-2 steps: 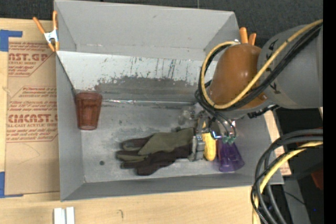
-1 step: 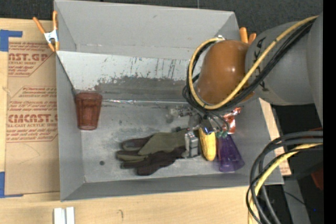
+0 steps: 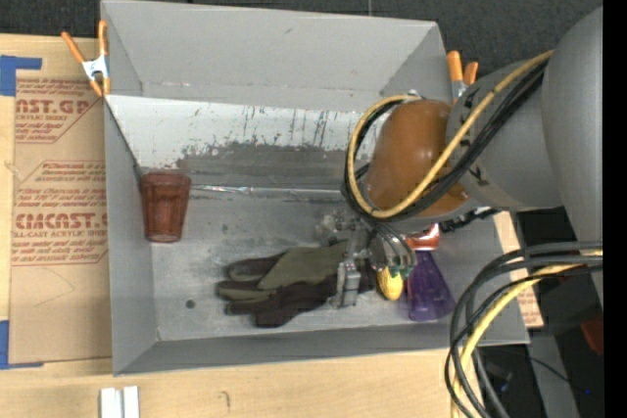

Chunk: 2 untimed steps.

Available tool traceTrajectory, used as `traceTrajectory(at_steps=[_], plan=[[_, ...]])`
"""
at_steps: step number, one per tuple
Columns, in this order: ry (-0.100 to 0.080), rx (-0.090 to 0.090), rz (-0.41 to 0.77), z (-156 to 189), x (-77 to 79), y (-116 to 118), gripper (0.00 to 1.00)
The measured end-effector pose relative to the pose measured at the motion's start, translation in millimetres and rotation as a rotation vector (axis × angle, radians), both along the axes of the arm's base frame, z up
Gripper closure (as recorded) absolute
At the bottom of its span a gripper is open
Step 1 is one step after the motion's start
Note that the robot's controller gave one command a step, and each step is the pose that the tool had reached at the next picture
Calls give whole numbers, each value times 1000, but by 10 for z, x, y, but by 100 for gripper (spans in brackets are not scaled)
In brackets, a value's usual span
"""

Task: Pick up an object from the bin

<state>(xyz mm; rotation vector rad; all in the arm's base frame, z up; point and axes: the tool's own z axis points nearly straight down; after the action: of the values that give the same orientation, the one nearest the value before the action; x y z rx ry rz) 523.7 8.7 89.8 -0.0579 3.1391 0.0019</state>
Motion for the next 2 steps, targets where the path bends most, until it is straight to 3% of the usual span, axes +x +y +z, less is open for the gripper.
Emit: traceTrajectory(at_steps=[1, 2], plan=[[1, -2, 112, -196, -21, 75, 100], [1, -2, 112, -197, -22, 75, 100]])
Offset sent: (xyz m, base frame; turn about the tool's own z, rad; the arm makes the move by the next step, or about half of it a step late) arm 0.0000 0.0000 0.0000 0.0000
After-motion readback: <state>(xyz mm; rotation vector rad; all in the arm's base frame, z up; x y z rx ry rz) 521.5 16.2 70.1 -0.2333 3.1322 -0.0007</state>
